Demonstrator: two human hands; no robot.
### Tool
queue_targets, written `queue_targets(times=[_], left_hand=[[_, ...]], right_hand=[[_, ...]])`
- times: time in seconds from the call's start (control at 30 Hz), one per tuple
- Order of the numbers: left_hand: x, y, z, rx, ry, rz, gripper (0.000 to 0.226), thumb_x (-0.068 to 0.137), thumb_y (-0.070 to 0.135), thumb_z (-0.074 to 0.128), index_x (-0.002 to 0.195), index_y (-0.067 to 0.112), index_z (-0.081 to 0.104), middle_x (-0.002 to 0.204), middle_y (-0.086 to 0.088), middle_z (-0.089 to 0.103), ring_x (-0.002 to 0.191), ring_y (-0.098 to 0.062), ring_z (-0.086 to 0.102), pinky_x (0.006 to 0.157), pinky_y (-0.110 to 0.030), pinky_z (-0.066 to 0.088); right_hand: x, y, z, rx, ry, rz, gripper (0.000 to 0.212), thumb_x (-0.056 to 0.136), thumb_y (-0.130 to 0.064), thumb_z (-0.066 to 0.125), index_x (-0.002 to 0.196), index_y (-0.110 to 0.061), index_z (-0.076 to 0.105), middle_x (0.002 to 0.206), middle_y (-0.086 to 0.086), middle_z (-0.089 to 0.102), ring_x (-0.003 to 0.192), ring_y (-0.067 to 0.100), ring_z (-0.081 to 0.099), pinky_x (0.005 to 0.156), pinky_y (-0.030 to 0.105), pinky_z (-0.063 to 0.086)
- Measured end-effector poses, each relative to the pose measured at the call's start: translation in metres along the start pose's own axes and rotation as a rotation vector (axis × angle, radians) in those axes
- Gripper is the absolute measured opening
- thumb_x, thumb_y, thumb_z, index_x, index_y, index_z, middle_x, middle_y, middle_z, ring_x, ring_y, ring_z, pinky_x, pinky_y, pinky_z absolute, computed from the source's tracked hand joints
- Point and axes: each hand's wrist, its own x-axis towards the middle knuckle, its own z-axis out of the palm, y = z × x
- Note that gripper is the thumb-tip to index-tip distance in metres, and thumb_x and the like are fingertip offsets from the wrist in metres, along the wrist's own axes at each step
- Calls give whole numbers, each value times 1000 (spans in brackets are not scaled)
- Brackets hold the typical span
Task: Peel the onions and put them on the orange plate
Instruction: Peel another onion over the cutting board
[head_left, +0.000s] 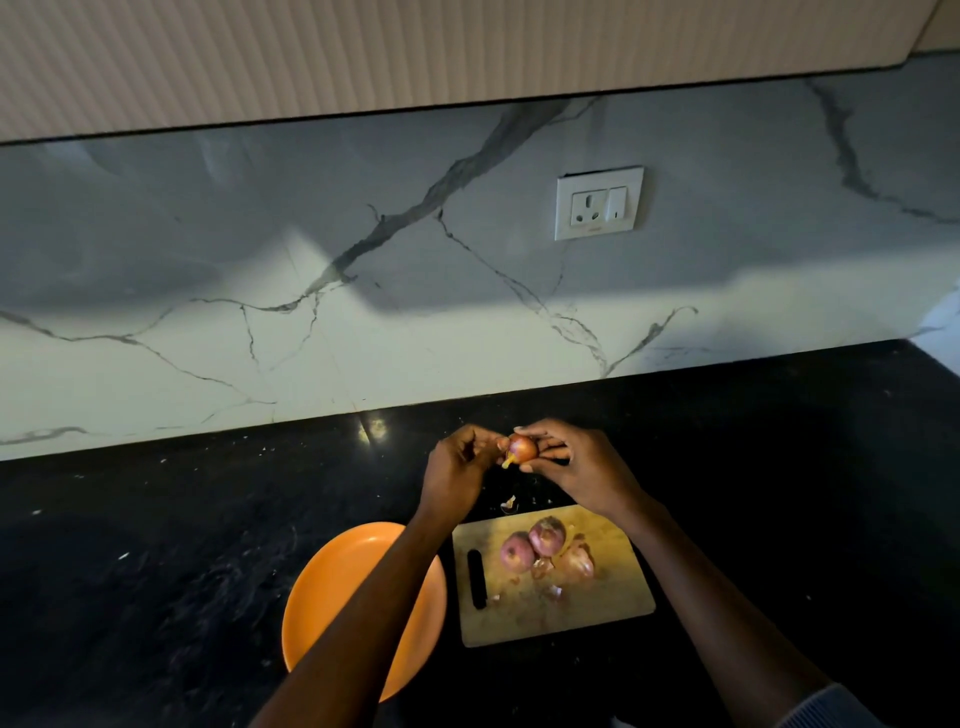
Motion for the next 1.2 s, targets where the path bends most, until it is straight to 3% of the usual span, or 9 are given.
queue_targets(times=[0.43, 0.6, 0.67, 0.93, 1.07, 1.2], left_hand=[[2, -9, 3, 45, 42, -33, 16, 100, 16, 59, 88, 25, 65, 81, 7, 69, 75, 0, 64, 74, -21, 49], [-7, -5, 2, -124, -33, 11, 6, 96, 18, 66, 101, 18, 68, 89, 1, 72, 83, -12, 69, 77, -28, 55], [-7, -3, 3, -144, -47, 16, 12, 92, 22, 70, 103, 17, 69, 89, 1, 73, 84, -14, 69, 78, -28, 55], [-2, 2, -6, -95, -94, -4, 7, 93, 11, 67, 98, 13, 72, 85, 3, 76, 79, -7, 71, 75, -16, 53], [-1, 5, -7, -43, -78, -6, 10, 92, 11, 70, 96, 19, 72, 86, 6, 76, 79, -3, 71, 74, -13, 52], [-1, 3, -8, -8, -62, -10, 14, 89, 13, 73, 91, 27, 72, 86, 6, 77, 80, -6, 73, 77, -20, 56]], right_hand=[[-4, -2, 1, 54, 11, 2, 48, 80, -3, 82, 122, -22, 69, 117, -9, 71, 108, 4, 68, 91, 22, 56], [-4, -1, -1, 63, 28, 8, 47, 80, -3, 82, 121, -24, 69, 116, -7, 72, 107, 5, 69, 91, 24, 57], [-4, -1, 0, 58, 15, 11, 47, 80, -2, 81, 122, -19, 68, 116, -8, 72, 107, 3, 69, 90, 21, 56], [-3, 1, -3, 23, -9, 11, 47, 80, -2, 81, 122, -20, 68, 116, -9, 72, 104, 3, 70, 90, 21, 56], [-1, 2, -2, 18, -4, 9, 48, 79, -3, 82, 121, -21, 68, 116, -9, 72, 105, 4, 70, 91, 23, 56], [-1, 2, -1, 17, -1, 9, 49, 78, -3, 83, 120, -23, 68, 115, -7, 73, 104, 4, 70, 91, 23, 57]])
